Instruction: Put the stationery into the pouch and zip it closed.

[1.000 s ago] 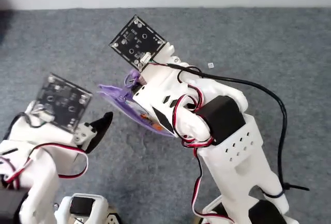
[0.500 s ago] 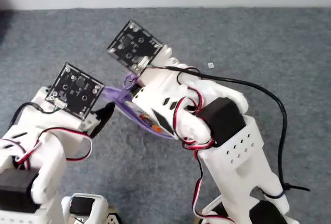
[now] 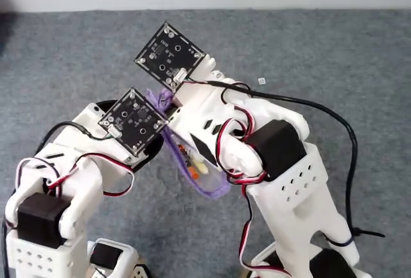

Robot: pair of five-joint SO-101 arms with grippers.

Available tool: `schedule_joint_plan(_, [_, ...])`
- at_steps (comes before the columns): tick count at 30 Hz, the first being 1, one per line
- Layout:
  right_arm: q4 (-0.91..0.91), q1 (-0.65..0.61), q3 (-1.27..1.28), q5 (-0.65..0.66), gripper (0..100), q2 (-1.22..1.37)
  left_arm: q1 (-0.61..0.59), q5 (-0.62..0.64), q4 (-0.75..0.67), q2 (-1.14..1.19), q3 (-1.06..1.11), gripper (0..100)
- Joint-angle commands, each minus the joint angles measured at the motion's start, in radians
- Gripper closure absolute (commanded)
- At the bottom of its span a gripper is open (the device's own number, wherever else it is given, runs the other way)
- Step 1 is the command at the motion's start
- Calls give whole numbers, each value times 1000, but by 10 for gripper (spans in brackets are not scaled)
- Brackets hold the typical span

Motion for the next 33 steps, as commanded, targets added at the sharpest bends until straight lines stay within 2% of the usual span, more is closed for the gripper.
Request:
schedule_joint_plan(1, [-85,62,-5,8,991,-27,25,-12,-21,-3,-2,714])
schedule_joint_plan(7, [-151,139,-9,9,991,10,32,-6,2,-5,-7,795])
schedule_joint_plan(11, [-153,180,-80,9,991,91,37,87,3,-29,-2,844])
schedule_joint_plan(14, [-151,191,-183,9,991,171,133,143,38,-54,-1,853])
schedule_joint_plan(17, [-142,186,-285,11,991,245,270,255,60,-54,1,868])
schedule_joint_plan(21, [-120,171,-394,57,991,311,390,391,-8,-8,18,898])
schedule_joint_plan(27, [-27,137,-526,58,991,326,361,457,-187,18,99,983])
schedule_joint_plan(33, [-15,151,-548,60,991,318,301,456,-161,-46,76,986])
